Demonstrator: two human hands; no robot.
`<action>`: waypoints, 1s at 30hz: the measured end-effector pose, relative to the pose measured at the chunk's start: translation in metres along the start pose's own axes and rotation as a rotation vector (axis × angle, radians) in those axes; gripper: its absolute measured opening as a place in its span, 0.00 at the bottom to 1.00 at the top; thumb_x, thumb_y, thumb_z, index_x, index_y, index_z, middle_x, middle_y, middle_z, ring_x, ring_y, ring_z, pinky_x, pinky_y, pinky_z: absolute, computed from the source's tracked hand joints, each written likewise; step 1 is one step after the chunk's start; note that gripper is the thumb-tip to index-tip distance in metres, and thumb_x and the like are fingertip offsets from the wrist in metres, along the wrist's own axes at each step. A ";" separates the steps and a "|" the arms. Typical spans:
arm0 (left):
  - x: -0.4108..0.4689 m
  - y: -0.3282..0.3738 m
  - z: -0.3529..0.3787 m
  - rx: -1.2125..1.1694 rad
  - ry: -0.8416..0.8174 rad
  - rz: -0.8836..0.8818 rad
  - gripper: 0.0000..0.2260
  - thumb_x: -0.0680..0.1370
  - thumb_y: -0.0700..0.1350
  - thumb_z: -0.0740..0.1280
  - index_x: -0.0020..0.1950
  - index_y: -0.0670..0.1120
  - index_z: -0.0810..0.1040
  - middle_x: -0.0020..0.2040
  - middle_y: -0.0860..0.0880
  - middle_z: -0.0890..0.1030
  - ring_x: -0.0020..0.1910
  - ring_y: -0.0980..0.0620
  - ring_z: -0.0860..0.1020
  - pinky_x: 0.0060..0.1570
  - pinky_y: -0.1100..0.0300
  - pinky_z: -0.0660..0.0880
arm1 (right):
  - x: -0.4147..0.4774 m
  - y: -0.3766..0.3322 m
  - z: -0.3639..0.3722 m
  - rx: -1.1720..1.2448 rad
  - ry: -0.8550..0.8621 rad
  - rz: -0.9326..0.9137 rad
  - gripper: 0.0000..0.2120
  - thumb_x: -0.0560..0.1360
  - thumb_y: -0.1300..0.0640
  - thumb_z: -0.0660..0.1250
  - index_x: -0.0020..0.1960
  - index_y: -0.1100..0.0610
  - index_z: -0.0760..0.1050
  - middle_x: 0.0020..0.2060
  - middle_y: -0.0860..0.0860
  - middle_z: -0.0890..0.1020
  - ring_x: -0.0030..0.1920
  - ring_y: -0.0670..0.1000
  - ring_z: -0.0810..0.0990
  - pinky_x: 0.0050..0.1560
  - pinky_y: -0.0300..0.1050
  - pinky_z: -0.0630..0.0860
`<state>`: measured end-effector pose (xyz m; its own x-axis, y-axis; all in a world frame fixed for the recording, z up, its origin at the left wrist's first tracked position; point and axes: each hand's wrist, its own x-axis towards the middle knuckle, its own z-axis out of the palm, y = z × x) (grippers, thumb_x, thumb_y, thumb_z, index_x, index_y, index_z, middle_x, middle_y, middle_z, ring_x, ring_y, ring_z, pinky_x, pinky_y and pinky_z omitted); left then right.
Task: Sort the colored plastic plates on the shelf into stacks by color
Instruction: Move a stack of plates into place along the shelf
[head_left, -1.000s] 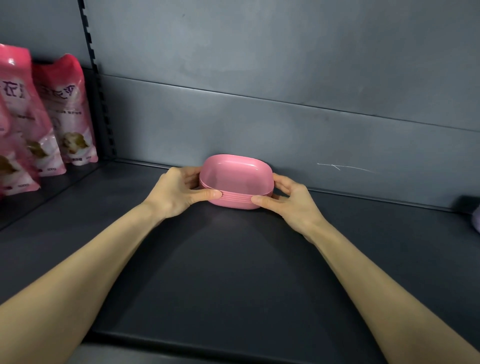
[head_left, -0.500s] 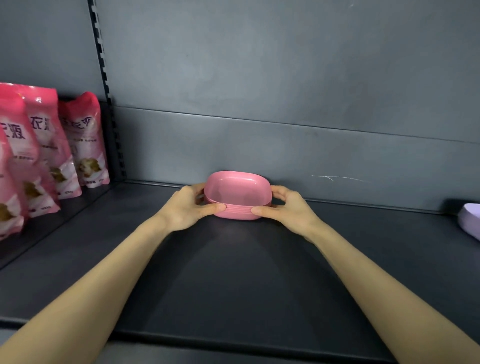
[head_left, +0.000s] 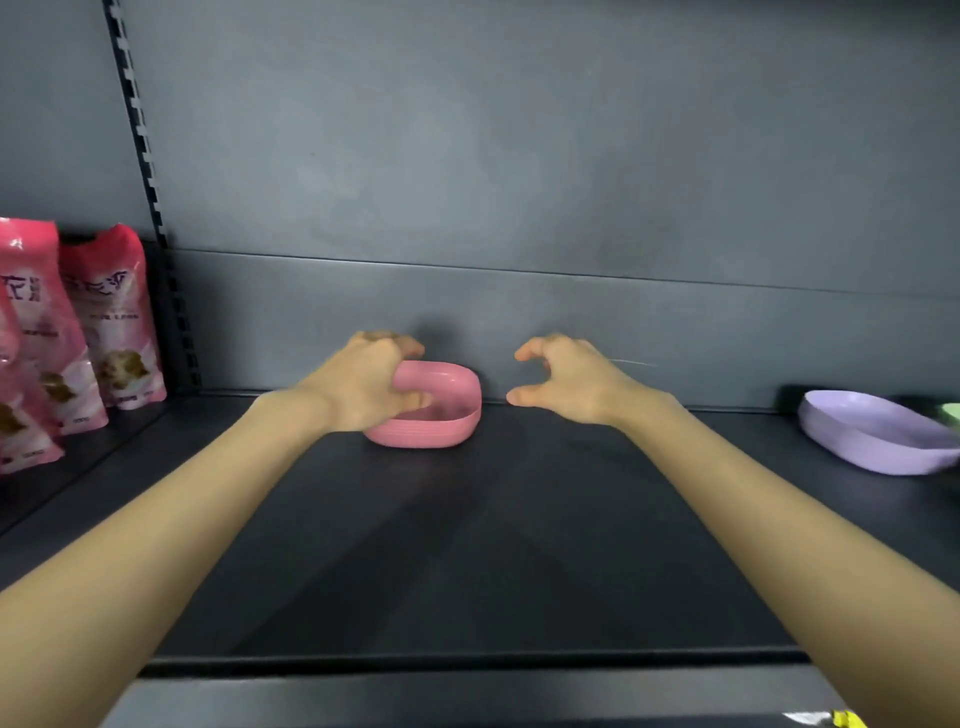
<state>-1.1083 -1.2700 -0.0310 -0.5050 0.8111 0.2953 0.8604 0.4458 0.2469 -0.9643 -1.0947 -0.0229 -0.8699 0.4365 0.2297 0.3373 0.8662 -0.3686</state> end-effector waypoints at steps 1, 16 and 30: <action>0.001 0.011 -0.005 0.023 0.003 0.026 0.27 0.76 0.52 0.67 0.72 0.45 0.66 0.71 0.46 0.67 0.71 0.45 0.62 0.68 0.56 0.60 | -0.006 0.001 -0.011 -0.040 0.023 -0.010 0.27 0.73 0.51 0.70 0.69 0.57 0.68 0.68 0.55 0.70 0.68 0.54 0.67 0.64 0.44 0.65; -0.067 0.245 -0.030 -0.067 0.305 0.308 0.24 0.77 0.53 0.64 0.72 0.50 0.65 0.65 0.50 0.71 0.67 0.49 0.65 0.67 0.53 0.62 | -0.207 0.081 -0.174 -0.267 0.379 -0.021 0.21 0.75 0.51 0.67 0.66 0.56 0.70 0.66 0.51 0.69 0.65 0.55 0.70 0.64 0.54 0.69; -0.058 0.433 0.042 -0.149 0.245 0.496 0.23 0.77 0.51 0.65 0.71 0.52 0.65 0.66 0.54 0.69 0.64 0.52 0.66 0.64 0.56 0.65 | -0.338 0.216 -0.246 -0.363 0.393 0.235 0.24 0.76 0.50 0.65 0.70 0.54 0.67 0.68 0.50 0.66 0.65 0.56 0.68 0.62 0.51 0.70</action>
<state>-0.7039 -1.1084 0.0199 -0.0595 0.7903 0.6098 0.9884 -0.0386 0.1466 -0.5084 -0.9950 0.0415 -0.5816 0.6246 0.5212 0.6672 0.7328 -0.1337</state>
